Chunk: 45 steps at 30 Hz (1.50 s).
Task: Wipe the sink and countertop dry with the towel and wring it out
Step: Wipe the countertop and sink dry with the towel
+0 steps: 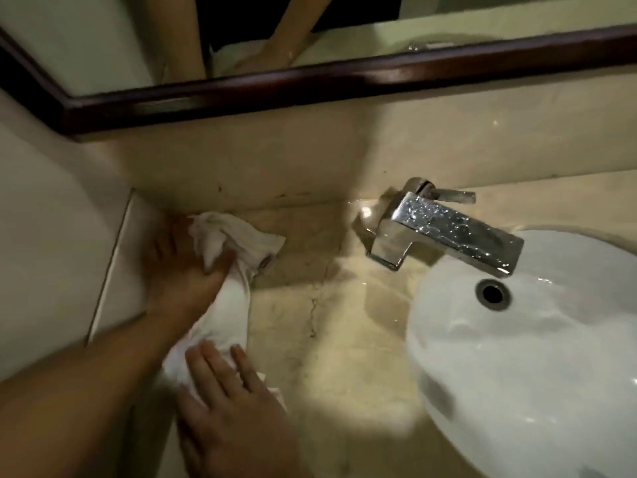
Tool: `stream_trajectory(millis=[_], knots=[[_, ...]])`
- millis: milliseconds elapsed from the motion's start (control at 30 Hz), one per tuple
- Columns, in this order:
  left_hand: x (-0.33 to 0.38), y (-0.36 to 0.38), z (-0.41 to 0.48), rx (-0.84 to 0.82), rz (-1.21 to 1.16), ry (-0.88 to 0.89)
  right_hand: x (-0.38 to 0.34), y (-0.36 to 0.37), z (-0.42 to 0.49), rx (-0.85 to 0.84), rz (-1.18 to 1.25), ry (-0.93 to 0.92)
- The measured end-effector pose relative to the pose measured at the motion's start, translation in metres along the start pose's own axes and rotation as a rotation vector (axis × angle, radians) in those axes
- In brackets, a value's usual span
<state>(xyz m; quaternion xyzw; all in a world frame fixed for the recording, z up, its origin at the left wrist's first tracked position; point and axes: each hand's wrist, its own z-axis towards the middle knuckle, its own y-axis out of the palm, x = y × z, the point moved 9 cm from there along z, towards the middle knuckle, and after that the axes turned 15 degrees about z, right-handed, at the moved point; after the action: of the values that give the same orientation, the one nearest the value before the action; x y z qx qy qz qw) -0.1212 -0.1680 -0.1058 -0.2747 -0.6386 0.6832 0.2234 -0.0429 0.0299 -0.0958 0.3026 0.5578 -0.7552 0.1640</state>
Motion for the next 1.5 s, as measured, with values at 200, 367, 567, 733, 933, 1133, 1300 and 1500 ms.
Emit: stream_trajectory(millis=[200,367,567,733,933,1133,1300,1500], knots=[[0.004,-0.003,0.002,-0.012,-0.213,0.011,-0.003,0.011,0.009,-0.030,-0.017,0.029],[0.022,-0.008,0.007,-0.023,-0.329,0.096,0.000,0.012,0.010,0.002,-0.044,0.023],[0.069,-0.003,0.015,-0.168,-0.452,0.352,0.006,0.005,0.009,0.051,-0.061,0.051],[0.146,-0.024,0.003,-0.123,-0.407,0.722,0.021,-0.018,0.005,0.131,-0.028,0.155],[0.171,-0.028,-0.027,-0.104,-0.298,0.820,0.036,-0.040,-0.031,0.054,-0.064,0.265],[0.210,-0.034,-0.091,-0.049,-0.302,0.830,0.048,-0.090,-0.108,0.079,-0.045,0.148],[0.247,-0.037,-0.129,-0.032,-0.321,0.816,0.078,-0.127,-0.164,0.079,-0.141,0.201],[0.240,-0.044,-0.129,-0.029,-0.333,0.871,0.062,-0.133,-0.164,0.226,-0.153,0.216]])
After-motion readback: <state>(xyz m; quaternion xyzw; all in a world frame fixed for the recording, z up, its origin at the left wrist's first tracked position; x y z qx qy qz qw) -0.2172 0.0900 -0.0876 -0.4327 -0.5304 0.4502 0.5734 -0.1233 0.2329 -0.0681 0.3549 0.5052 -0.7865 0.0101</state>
